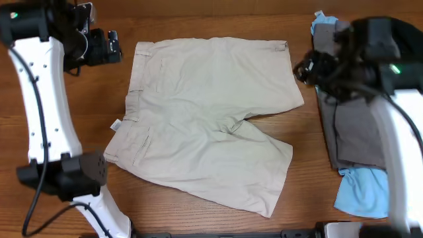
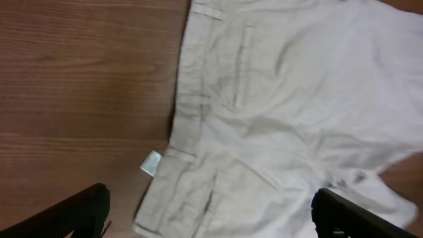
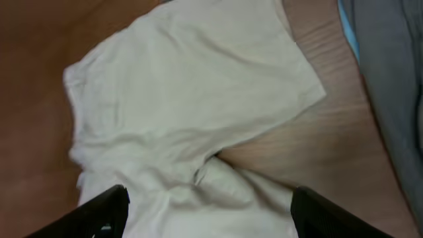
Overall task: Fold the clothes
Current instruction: 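Release the shorts and move both grippers to the leg hems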
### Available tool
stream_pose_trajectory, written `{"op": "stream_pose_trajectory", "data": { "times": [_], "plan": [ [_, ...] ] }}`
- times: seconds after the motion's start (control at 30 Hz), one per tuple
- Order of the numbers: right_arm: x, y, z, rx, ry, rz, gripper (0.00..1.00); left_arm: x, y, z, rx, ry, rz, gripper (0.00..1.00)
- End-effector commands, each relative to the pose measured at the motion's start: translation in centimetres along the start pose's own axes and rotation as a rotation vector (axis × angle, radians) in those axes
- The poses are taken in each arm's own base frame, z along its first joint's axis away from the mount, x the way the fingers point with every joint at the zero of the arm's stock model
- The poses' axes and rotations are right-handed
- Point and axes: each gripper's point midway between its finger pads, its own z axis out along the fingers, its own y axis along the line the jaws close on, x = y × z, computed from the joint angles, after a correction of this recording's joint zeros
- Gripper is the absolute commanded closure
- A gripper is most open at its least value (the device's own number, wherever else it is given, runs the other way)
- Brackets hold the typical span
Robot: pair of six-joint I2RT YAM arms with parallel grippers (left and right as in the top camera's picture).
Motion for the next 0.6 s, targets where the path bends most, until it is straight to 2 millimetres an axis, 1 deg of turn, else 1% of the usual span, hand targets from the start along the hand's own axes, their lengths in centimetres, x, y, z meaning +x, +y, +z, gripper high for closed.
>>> {"op": "stream_pose_trajectory", "data": {
  "times": [0.0,0.07,0.1,0.13,0.23,0.27,0.3,0.33,0.4,0.47,0.57],
  "plan": [
    [2.3,1.2,-3.6,-0.027,-0.016,0.014,0.13,1.1,-2.3,-5.0,0.059,-0.085,0.037,0.0],
    [3.7,1.0,-5.1,-0.02,-0.016,0.026,0.12,1.9,-2.2,-6.0,0.038,-0.086,0.01,0.0],
    [4.8,0.8,-6.2,-0.017,-0.007,0.047,0.12,2.2,-2.1,-6.6,0.028,-0.098,-0.006,0.0],
    [6.5,0.4,-7.4,-0.007,0.015,0.072,0.12,2.6,-2.4,-7.7,0.03,-0.121,-0.022,0.0],
    [8.9,-0.2,-8.8,0.013,0.055,0.089,0.12,3.7,-2.5,-9.0,0.025,-0.137,-0.031,0.0],
    [10.1,-0.5,-9.4,0.029,0.073,0.105,0.12,4.7,-2.4,-9.3,0.007,-0.132,-0.046,0.0],
    [10.6,-0.6,-9.6,0.031,0.081,0.107,0.12,5.2,-2.1,-9.4,-0.012,-0.128,-0.057,0.0],
    [11.5,-0.8,-9.9,0.037,0.094,0.123,0.12,6.6,-1.3,-9.6,-0.063,-0.115,-0.094,0.0],
    [12.9,-1.0,-10.4,0.036,0.107,0.142,0.12,8.5,-0.1,-9.6,-0.133,-0.092,-0.159,0.0],
    [13.9,-1.2,-10.5,0.033,0.115,0.153,0.12,10.7,0.7,-9.2,-0.178,-0.062,-0.215,0.0],
    [15.9,-2.1,-9.5,0.053,0.156,0.16,0.13,12.8,1.4,-7.0,-0.194,-0.027,-0.267,0.0]
  ]
}}
